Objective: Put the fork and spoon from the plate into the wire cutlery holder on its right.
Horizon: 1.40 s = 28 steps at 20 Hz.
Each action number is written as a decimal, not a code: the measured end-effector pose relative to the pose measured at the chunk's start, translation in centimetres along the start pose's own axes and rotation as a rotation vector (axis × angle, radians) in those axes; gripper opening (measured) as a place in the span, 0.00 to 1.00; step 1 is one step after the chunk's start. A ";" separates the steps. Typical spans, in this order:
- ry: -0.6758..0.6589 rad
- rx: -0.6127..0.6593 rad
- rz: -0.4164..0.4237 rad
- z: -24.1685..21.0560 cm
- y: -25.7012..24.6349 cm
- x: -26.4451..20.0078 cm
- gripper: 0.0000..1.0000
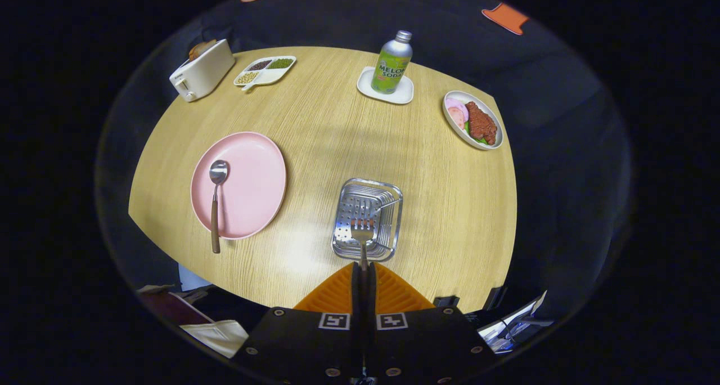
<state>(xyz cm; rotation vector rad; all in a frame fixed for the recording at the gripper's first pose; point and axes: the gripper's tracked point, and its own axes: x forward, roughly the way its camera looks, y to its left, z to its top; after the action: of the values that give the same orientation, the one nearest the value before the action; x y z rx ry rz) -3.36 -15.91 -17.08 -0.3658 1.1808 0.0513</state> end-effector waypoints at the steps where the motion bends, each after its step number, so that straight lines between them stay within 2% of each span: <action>1: 0.017 -0.004 0.004 0.2 0.0 0.4 0.03; 12: 0.176 -0.042 0.034 0.8 0.1 3.6 0.04; 15: 0.169 -0.044 0.037 1.5 0.1 4.0 0.05; 19: 0.131 -0.032 0.040 2.4 0.0 3.6 0.12; 20: 0.116 -0.033 0.031 2.7 -0.2 3.3 0.15; 23: 0.056 -0.010 0.023 3.7 -0.2 2.4 0.33; 24: 0.036 -0.001 0.026 4.1 0.1 2.0 0.36; 25: 0.019 0.005 0.027 4.2 0.2 1.5 0.46; 28: -0.029 0.022 0.022 4.7 0.9 0.5 0.65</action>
<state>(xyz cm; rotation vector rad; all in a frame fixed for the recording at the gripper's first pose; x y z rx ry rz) 0.82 -13.75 -16.21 -0.3314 1.1555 0.0623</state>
